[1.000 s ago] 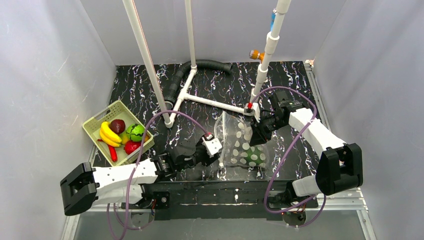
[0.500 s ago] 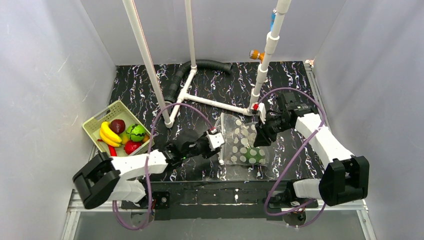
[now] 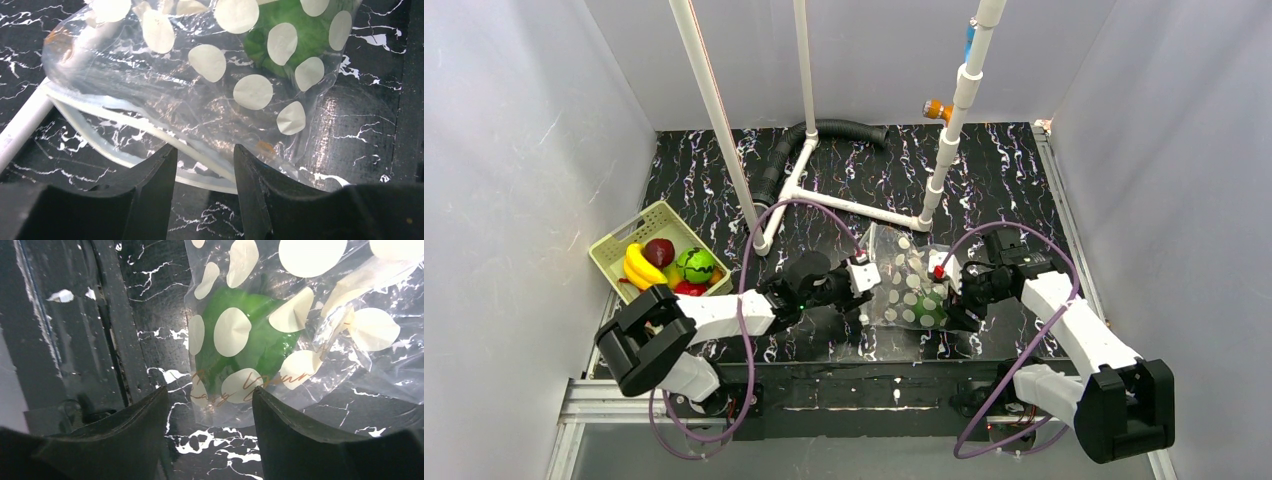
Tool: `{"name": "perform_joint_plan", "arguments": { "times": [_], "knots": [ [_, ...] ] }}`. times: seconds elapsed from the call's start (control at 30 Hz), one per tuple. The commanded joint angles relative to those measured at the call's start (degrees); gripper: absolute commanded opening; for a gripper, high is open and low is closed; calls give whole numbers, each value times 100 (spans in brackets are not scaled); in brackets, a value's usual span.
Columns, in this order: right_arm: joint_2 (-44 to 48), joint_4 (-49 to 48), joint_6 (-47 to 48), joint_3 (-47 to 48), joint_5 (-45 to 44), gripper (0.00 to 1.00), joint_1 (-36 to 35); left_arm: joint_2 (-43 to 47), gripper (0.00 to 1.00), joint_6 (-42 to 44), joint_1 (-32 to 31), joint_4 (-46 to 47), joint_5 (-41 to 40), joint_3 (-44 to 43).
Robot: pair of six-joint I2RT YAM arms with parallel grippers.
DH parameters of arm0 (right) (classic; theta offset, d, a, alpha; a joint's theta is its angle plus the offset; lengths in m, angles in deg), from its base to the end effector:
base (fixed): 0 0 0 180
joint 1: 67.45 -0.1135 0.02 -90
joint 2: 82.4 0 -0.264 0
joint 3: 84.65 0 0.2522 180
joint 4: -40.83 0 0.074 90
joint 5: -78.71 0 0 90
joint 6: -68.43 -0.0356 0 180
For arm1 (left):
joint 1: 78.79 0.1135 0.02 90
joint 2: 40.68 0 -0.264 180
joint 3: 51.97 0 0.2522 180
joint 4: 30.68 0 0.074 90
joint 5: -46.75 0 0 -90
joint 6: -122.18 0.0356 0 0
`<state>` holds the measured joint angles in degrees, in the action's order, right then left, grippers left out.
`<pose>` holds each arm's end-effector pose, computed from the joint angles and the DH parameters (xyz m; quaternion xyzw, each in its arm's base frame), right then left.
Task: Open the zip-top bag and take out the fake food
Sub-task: Pick up the fake vegetable from the zipper food storage bag.
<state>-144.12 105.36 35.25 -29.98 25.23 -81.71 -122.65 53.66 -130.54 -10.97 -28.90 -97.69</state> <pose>0.1669 0.0643 0.2177 -0.5857 0.7336 0.2330 0.2539 0.1729 -0.2336 0.1949 0.5342 0.5937 -0.2516 0.5466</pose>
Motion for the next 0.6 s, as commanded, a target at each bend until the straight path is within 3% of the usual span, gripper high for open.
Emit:
{"name": "perform_joint_plan", "arguments": {
  "times": [0.0, 0.17, 0.23, 0.4, 0.57],
  "knots": [
    [199, -491, 539, -122, 10, 70, 11, 727, 45, 59, 221, 165, 137, 287],
    [201, -482, 442, -47, 119, 71, 11, 1738, 49, 15, 701, -223, 248, 630],
    [224, -469, 238, 79, 244, 70, 3, 1774, 45, -110, 859, -342, 101, 611],
    [183, -534, -298, 229, 565, 67, -28, 1034, 41, -279, 885, -262, 273, 210],
    [120, -596, -402, 208, 333, 65, -33, 252, 39, -189, 881, 82, 390, -92]
  ]
}}
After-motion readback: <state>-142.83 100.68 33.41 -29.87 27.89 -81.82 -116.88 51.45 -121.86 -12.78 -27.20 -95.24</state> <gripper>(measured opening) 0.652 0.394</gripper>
